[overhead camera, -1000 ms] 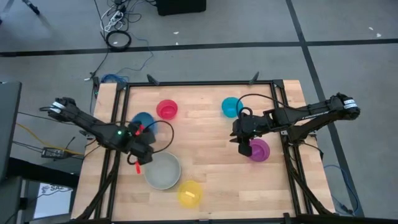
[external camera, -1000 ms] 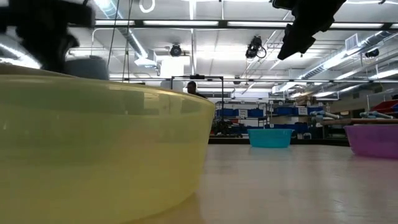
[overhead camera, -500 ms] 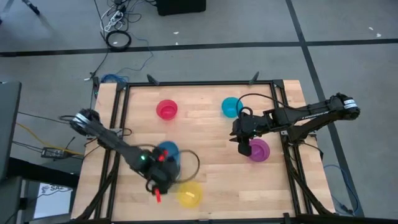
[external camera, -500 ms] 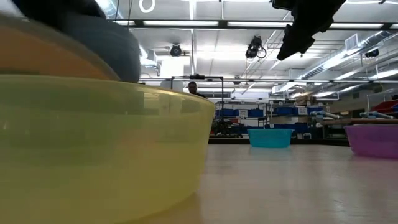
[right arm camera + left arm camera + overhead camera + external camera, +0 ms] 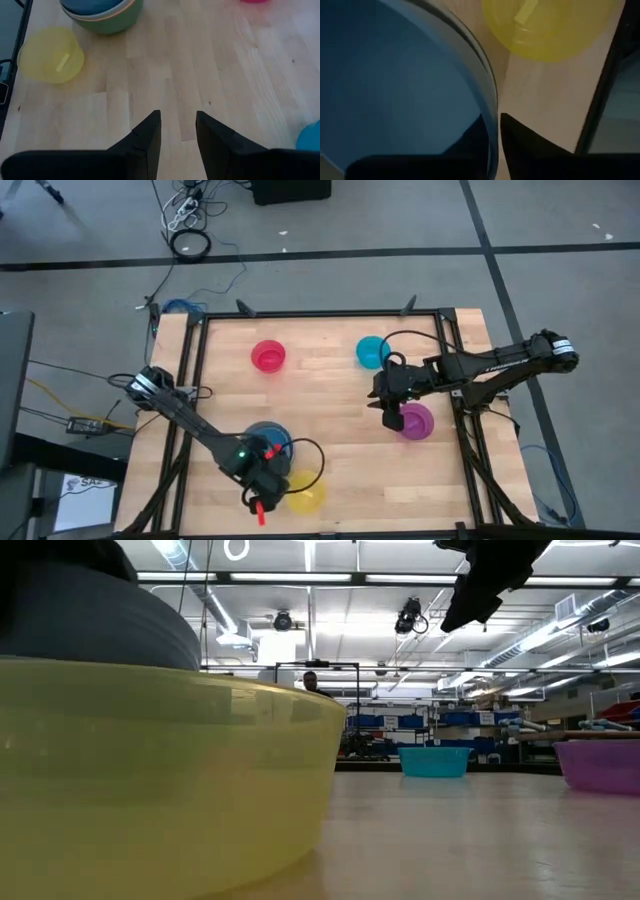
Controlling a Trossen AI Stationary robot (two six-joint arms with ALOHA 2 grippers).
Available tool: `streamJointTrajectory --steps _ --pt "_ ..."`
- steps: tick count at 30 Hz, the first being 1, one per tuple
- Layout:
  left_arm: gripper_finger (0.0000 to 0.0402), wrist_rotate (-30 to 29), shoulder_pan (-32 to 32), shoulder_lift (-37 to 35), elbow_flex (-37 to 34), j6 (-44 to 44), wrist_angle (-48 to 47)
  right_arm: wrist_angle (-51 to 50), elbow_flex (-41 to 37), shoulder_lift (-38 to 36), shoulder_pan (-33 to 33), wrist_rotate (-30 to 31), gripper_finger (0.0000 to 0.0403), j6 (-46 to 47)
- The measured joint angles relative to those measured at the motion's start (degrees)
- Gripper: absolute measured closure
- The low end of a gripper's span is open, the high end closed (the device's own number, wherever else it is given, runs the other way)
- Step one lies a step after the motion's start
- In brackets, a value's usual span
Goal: Nest bowls inside each other
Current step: Stack the blue bowl on top of the grey bowl
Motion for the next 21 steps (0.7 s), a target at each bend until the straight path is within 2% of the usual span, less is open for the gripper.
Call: streamJointTrajectory --steps 8,15,21 --pt "0.0334 7.7 -1.3 0.0 1.1 -4.0 -0.3 0.1 0.0 0.0 0.0 0.0 0.0291 -0.2" --pt "0.0333 0.1 -1.8 0.0 7.5 -3.6 -7.7 0.1 0.0 0.0 0.0 0.0 0.0292 -0.6" --pt "0.0332 2.2 -3.1 0.0 12.5 -5.8 -10.1 -0.1 0.0 0.0 0.0 0.0 0.0292 -0.3"
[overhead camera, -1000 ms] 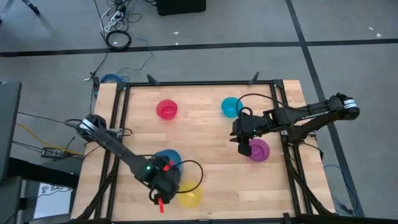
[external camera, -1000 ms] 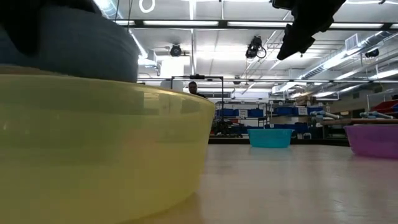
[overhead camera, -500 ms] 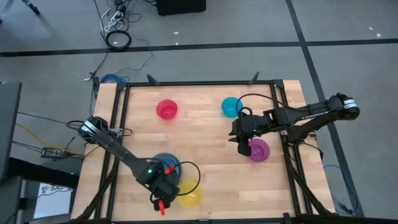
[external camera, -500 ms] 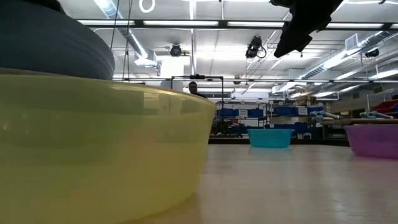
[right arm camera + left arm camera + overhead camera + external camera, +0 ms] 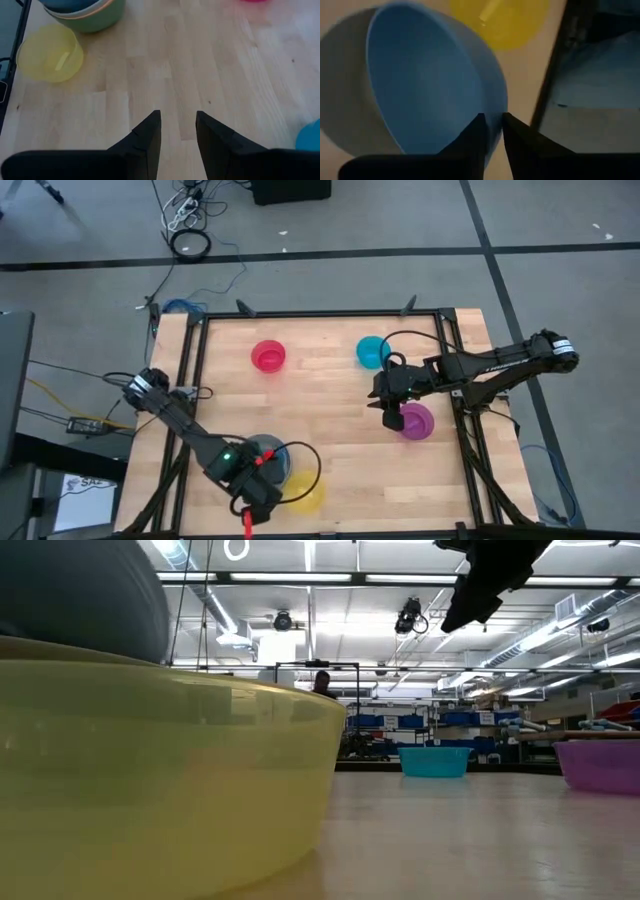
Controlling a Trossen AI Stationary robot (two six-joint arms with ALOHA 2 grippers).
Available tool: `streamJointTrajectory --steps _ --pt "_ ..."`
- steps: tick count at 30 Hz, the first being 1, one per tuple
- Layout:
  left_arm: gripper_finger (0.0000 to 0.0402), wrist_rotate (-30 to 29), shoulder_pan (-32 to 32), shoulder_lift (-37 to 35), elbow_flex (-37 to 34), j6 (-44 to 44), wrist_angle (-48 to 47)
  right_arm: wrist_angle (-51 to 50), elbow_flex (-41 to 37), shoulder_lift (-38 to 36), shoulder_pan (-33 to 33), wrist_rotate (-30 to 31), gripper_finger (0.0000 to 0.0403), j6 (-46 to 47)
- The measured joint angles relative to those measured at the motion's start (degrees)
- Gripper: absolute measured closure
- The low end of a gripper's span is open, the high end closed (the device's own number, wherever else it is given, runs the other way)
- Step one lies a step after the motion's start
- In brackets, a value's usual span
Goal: Nest bowls inside each other
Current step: Stack the blue bowl on top of the grey bowl, then move the stacked bowls to the middle left of the table
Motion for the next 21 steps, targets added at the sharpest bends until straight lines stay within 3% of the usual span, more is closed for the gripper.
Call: streamJointTrajectory --steps 5,14,21 --pt "0.0332 1.6 -2.1 -0.1 1.6 -2.5 0.1 -0.1 0.0 0.0 0.0 0.0 0.0292 0.0" --pt "0.0332 -2.2 -2.7 -0.1 1.6 -3.7 -1.0 -0.1 0.0 0.0 0.0 0.0 0.0292 0.1" --pt "0.0332 0.9 -4.0 -0.1 1.5 -4.4 4.6 -0.1 0.0 0.0 0.0 0.0 0.0292 0.1"
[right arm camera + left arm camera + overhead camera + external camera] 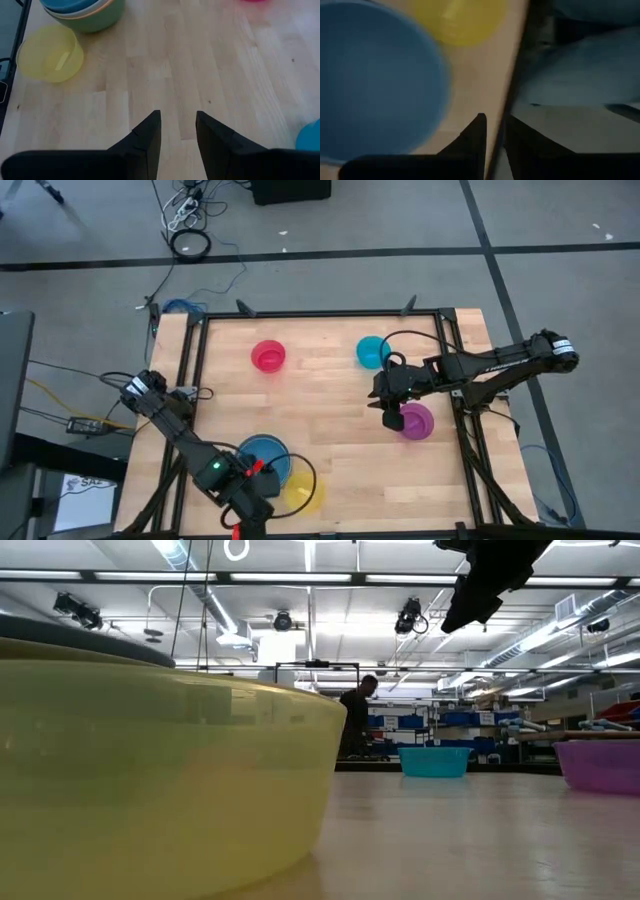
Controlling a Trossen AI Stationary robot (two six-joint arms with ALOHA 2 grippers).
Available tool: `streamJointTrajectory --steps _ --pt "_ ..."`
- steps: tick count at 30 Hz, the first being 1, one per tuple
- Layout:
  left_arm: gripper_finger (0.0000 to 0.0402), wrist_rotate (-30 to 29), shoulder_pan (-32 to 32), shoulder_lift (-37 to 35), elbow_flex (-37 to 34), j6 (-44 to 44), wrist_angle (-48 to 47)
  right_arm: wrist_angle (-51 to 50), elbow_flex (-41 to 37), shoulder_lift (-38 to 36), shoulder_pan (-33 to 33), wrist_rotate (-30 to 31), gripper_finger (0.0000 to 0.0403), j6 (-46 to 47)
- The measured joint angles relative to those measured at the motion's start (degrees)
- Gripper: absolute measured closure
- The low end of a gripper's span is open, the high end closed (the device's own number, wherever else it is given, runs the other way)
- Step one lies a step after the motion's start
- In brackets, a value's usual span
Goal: Nest bowls inside each other
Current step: Move the stacked bowls to the middle left of the table
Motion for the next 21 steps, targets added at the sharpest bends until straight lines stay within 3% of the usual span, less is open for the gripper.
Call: streamJointTrajectory --steps 5,11,21 --pt "0.0333 4.7 -2.0 0.0 -1.7 -5.0 7.5 0.0 0.0 0.0 0.0 0.0 0.0292 0.1" --pt "0.0337 5.8 -5.5 0.0 -10.2 -10.3 19.1 -0.1 0.0 0.0 0.2 0.0 0.0292 0.1" --pt "0.0337 -5.0 -5.5 0.1 -24.7 -14.5 21.4 -0.2 0.0 0.0 0.2 0.0 0.0292 -0.3"
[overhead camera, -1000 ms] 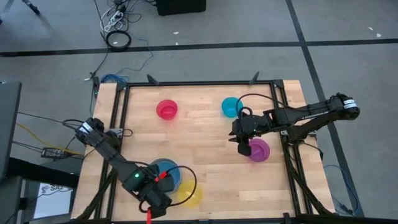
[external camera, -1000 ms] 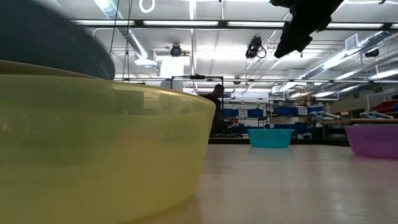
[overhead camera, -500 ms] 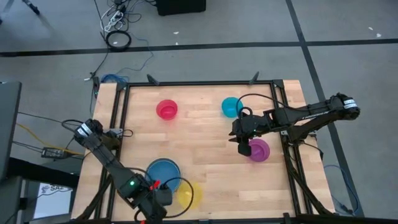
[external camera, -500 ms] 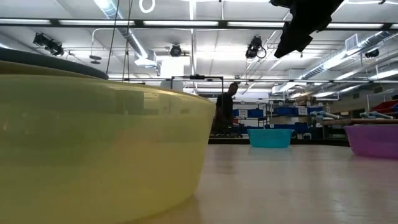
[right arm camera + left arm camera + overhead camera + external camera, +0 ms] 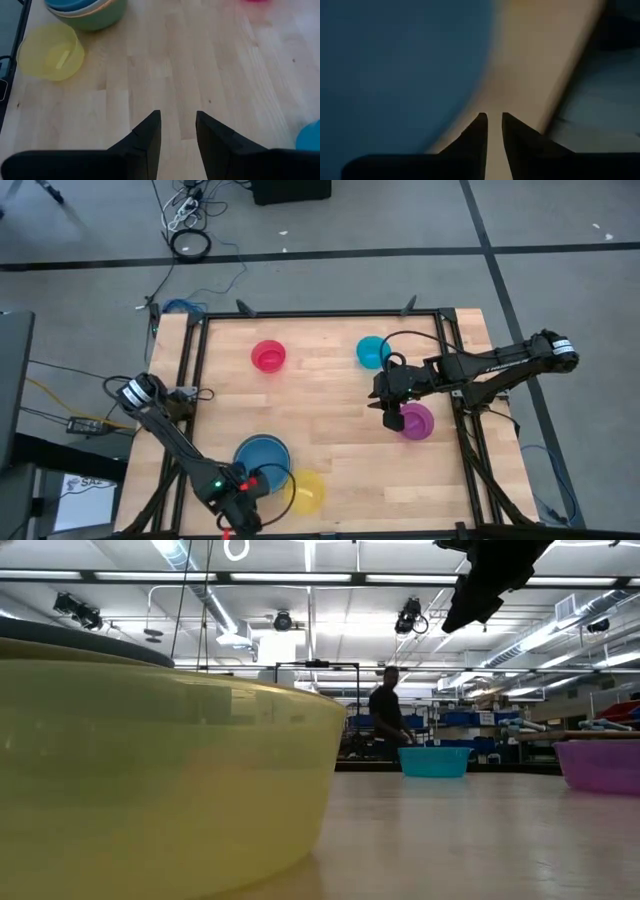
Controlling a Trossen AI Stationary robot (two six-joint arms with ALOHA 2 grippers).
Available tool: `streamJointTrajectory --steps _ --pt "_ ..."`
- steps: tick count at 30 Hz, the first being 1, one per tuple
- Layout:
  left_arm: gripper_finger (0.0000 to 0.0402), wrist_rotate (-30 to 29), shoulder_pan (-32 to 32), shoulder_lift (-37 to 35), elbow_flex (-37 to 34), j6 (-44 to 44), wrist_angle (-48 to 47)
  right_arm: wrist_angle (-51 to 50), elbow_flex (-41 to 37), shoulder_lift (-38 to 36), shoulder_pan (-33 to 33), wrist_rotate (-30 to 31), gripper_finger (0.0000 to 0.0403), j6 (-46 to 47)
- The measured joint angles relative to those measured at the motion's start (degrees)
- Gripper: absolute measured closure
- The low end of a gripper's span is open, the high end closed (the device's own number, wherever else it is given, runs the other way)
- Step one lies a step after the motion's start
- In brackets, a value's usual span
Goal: Nest bowls inside each other
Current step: Move the stacked bowls to the middle left of the table, then stack the light blue bowl on top of the blue bowl
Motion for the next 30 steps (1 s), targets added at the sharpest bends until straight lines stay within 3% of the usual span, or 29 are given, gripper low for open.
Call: streamJointTrajectory --steps 9,13,20,27,30 --pt "0.0338 -15.1 5.7 0.0 -4.3 0.0 -10.3 1.5 0.0 0.0 -0.4 0.0 0.0292 -0.7" --pt "0.0338 -17.7 9.4 -0.3 -4.1 0.9 -17.6 1.3 0.0 0.0 -0.4 0.0 0.0292 -0.7" --pt "0.0338 -20.6 9.7 -7.5 2.2 6.9 -14.8 1.2 0.0 0.0 -0.6 0.7 0.0292 -0.6" --pt "0.0338 -32.9 8.5 -17.9 11.3 14.6 -15.7 1.5 0.0 0.2 -2.9 15.5 0.0292 1.5" --pt "0.0337 -39.8 8.6 -21.5 13.6 20.3 -15.6 1.7 0.0 1.4 -6.9 18.0 0.0292 2.4"
